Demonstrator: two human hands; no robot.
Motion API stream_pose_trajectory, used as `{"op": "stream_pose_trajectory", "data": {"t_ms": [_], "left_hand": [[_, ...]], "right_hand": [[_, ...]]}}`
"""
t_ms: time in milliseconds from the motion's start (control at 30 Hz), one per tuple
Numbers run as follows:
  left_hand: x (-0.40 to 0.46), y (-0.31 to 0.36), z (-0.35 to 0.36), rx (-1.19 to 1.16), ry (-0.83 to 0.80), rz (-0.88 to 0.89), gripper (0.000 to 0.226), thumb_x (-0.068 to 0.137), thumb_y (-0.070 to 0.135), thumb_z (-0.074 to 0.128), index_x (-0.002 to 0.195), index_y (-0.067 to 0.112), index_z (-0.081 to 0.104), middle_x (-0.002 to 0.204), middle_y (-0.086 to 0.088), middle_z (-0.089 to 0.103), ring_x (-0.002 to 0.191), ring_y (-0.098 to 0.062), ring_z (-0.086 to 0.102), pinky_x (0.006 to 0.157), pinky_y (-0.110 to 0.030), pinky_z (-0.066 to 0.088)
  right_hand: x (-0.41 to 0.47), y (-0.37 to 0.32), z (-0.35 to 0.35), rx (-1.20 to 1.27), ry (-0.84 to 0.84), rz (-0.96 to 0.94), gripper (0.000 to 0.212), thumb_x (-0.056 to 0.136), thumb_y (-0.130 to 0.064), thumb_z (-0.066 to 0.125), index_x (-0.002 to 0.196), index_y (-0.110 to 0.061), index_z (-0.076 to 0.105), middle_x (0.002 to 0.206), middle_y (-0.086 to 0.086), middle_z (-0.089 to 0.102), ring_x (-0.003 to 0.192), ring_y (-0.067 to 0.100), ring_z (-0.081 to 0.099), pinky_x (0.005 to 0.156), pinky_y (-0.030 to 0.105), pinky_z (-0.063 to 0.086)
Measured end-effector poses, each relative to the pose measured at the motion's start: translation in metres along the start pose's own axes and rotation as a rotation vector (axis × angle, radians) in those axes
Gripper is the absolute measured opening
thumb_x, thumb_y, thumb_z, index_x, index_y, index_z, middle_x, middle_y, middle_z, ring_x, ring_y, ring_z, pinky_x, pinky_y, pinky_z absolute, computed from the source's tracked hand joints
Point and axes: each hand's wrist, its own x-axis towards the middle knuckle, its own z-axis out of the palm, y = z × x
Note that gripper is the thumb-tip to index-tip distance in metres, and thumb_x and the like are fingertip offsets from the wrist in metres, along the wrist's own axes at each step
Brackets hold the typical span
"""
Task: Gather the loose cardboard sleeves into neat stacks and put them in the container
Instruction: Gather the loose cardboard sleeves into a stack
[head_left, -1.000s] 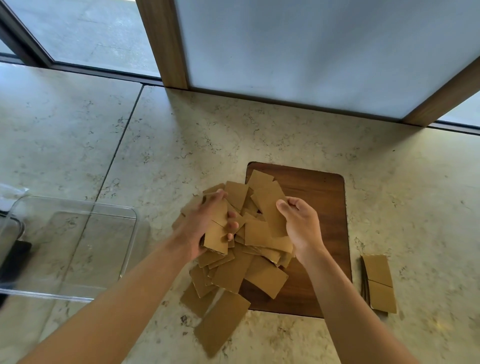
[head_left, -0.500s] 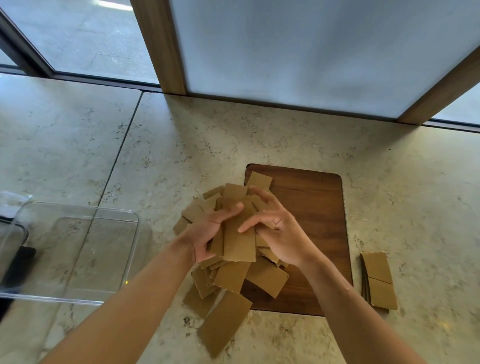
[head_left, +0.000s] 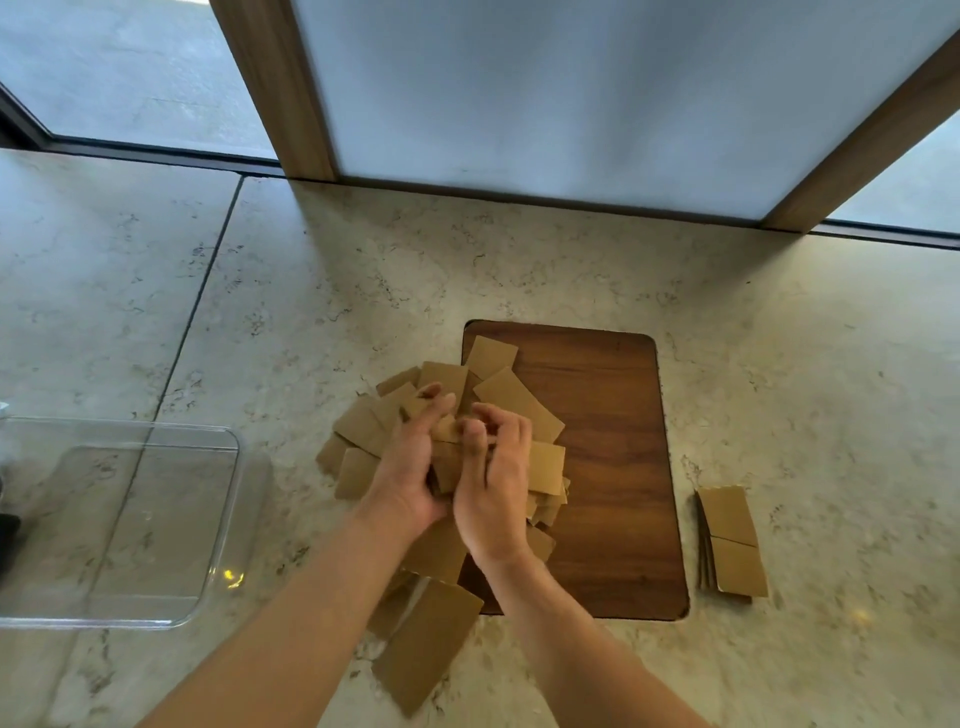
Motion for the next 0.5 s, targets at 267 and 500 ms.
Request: {"op": "stream_pose_trajectory", "data": {"t_ms": [267,500], "left_hand": [[-0.001,0.03,-0.03,0.028,-0.191,0.054,0.054,0.085,0.068,0.07,0.124,0.03,0.067,0.096,-0.016,0.071,0.079,-0.031,0.071,0.068,-0.044,0.06],[-0.004,0.014,-0.025,0.243,-0.139,0.069,0.07,0.085,0.072,0.063,0.137,0.025,0.057,0.084,-0.014,0.067,0.07,-0.027,0.066,0.061,-0.04,0.057]], "right_hand": [[0.036,0.054,-0.082,-0.786,-0.39,0.109,0.056,0.084,-0.07,0.067,0.129,-0.036,0.061,0.119,-0.009,0.054,0.118,0.018,0.043,0.102,0.038,0.033],[0.059,0.043,-0.106,-0.03,-0.186,0.415,0.008,0.099,-0.024,0.07,0.102,-0.026,0.063,0.101,-0.004,0.072,0.094,0.016,0.069,0.072,0.017,0.054]]}}
